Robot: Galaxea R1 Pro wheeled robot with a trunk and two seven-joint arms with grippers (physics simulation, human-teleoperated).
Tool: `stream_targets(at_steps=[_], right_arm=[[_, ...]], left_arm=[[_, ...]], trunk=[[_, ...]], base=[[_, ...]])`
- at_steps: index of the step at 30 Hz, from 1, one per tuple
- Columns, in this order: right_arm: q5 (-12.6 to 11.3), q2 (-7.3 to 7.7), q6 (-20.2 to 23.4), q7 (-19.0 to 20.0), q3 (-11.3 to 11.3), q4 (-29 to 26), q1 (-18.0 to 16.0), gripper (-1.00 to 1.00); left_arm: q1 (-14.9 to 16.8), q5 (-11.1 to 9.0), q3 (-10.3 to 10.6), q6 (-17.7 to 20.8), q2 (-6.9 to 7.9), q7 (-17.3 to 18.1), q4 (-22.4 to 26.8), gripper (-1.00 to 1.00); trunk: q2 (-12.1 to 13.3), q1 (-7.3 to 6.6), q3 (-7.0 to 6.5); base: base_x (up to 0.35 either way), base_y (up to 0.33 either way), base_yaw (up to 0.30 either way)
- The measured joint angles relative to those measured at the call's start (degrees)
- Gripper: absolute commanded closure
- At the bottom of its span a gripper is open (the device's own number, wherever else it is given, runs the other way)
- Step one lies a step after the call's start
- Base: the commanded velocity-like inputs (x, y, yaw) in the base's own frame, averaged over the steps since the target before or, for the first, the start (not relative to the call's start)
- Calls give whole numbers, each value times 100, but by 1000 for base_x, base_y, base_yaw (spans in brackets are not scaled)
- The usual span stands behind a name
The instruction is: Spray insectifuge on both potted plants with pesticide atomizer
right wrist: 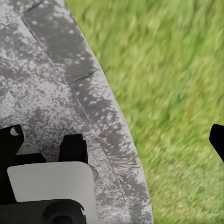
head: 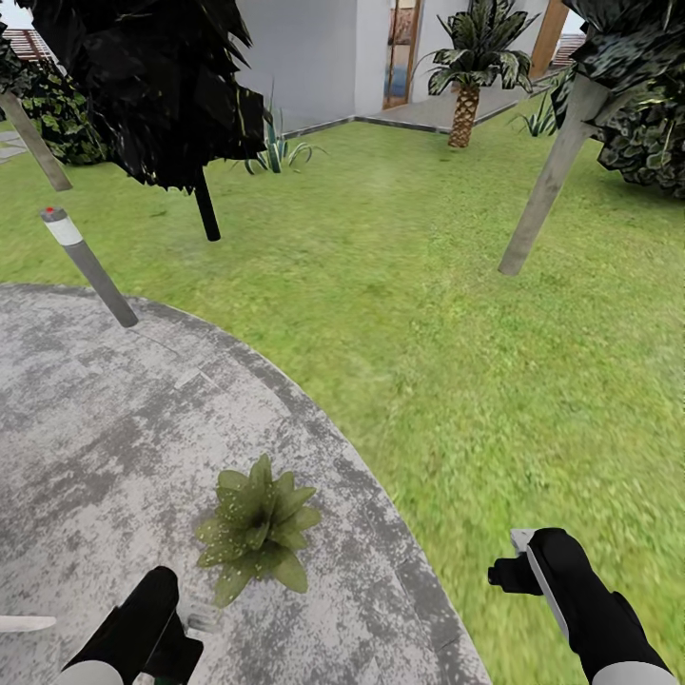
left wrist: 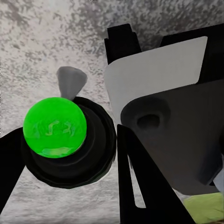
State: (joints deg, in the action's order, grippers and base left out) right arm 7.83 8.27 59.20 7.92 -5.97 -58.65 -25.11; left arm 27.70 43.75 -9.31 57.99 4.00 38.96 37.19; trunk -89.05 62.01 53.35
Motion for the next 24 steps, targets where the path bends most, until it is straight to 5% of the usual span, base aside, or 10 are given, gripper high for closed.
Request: stream_targets(at_steps=[8,24], right_arm=[[0,0,0,0,-3,0,0,-100],[0,0,0,-3,-3,0,0,-100]], left_arm=[[387,-2,18,4,-10,-1,60,100],[332,1,-11,0,-10,8,54,100]], trunk=[[0,0,0],[0,0,0]], base=[[0,0,0],[0,0,0]])
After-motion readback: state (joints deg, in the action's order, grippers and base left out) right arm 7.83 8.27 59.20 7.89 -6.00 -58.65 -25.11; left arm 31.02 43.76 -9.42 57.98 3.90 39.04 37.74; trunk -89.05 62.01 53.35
